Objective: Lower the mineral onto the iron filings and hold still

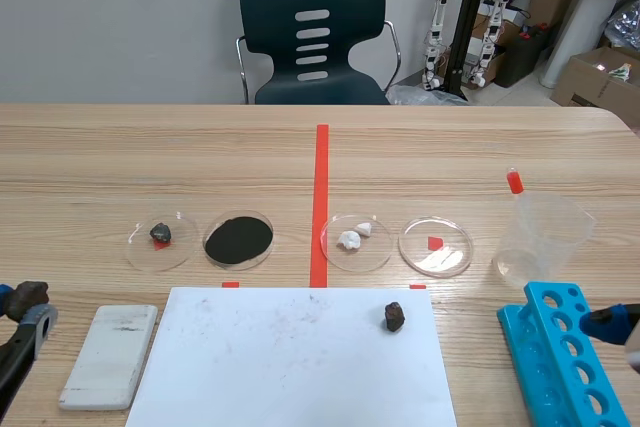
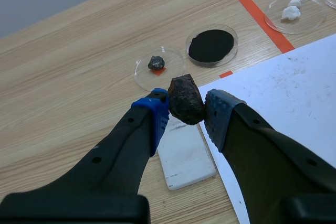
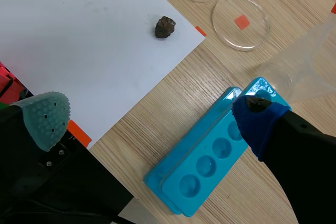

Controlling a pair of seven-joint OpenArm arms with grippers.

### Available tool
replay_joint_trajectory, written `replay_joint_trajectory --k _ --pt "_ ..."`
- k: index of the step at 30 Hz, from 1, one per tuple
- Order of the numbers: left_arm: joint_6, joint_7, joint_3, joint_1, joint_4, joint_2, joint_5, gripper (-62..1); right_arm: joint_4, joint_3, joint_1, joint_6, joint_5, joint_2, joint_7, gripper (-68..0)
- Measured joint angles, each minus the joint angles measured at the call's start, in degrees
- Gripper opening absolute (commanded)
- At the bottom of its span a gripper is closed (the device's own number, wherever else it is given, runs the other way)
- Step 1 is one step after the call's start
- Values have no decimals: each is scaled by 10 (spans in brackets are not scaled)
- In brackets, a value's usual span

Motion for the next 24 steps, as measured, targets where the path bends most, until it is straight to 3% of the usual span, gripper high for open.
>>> replay_joint_trajectory --k 19,24 --pt "0 0 0 0 0 0 -2 -511 0 0 0 0 0 0 0 -19" --pt "0 66 1 -6 0 0 -9 -511 0 0 0 0 0 0 0 -19"
